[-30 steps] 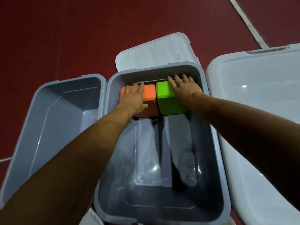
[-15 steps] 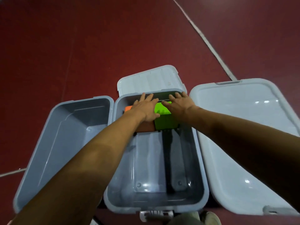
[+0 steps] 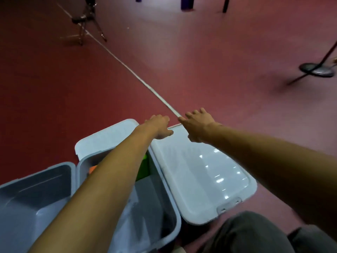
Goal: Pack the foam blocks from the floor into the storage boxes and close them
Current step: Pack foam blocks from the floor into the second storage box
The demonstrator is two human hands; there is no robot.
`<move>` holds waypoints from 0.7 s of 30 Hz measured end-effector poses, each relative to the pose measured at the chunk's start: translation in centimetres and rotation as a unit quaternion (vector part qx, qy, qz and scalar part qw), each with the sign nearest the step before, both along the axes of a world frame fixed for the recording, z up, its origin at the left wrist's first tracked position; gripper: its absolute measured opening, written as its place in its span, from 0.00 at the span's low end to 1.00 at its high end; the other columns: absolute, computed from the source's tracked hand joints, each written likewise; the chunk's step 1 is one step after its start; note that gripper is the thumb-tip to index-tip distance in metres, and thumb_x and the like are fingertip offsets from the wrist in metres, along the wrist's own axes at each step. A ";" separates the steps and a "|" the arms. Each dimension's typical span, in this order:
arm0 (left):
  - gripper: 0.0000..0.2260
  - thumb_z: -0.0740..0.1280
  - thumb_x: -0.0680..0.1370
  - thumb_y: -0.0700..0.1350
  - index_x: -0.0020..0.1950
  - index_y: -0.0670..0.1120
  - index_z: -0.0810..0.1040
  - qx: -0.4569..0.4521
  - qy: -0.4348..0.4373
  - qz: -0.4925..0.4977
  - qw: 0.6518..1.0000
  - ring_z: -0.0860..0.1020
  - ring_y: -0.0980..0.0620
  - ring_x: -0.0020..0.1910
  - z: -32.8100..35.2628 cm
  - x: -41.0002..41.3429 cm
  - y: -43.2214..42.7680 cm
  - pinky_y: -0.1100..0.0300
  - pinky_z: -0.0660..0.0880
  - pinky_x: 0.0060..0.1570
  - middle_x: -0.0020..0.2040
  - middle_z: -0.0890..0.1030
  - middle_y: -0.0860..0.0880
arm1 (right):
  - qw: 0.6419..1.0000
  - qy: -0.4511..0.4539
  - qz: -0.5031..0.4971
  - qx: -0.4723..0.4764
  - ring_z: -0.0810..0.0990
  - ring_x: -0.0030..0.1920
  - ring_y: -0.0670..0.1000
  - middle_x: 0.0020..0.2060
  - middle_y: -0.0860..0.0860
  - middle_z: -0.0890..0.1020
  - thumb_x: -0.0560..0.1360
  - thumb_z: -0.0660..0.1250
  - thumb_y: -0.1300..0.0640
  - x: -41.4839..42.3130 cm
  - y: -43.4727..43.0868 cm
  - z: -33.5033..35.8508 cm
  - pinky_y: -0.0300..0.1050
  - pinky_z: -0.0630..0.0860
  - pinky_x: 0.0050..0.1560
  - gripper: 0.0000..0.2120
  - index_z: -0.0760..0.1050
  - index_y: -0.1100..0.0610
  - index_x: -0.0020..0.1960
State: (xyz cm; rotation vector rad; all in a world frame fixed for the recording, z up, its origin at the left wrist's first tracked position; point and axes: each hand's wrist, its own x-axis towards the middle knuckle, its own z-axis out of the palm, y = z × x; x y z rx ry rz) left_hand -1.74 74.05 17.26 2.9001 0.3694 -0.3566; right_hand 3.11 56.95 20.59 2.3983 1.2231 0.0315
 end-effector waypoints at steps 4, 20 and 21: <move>0.26 0.66 0.77 0.58 0.71 0.48 0.70 -0.027 -0.035 -0.099 0.994 0.73 0.40 0.65 1.7 4.7 -7.8 0.42 0.73 0.63 0.69 0.74 0.43 | 0.996 -0.015 -0.085 -0.001 0.74 0.62 0.59 0.65 0.54 0.74 0.75 0.68 0.48 1.8 -8.0 2.0 0.55 0.68 0.62 0.30 0.62 0.51 0.74; 0.32 0.66 0.79 0.57 0.78 0.43 0.64 -0.024 -0.008 -0.357 0.934 0.68 0.39 0.72 2.6 15.7 -45.2 0.46 0.66 0.71 0.75 0.69 0.41 | 0.931 -0.018 -0.365 0.017 0.72 0.65 0.59 0.65 0.53 0.73 0.75 0.67 0.48 3.8 -43.6 2.3 0.54 0.67 0.62 0.29 0.62 0.51 0.74; 0.32 0.66 0.79 0.57 0.78 0.43 0.64 -0.021 0.000 -0.369 0.929 0.68 0.40 0.73 2.1 15.6 -47.5 0.47 0.66 0.71 0.76 0.68 0.41 | 0.925 -0.012 -0.380 0.019 0.72 0.65 0.59 0.65 0.53 0.74 0.75 0.67 0.49 3.5 -45.8 1.5 0.54 0.67 0.62 0.29 0.62 0.51 0.73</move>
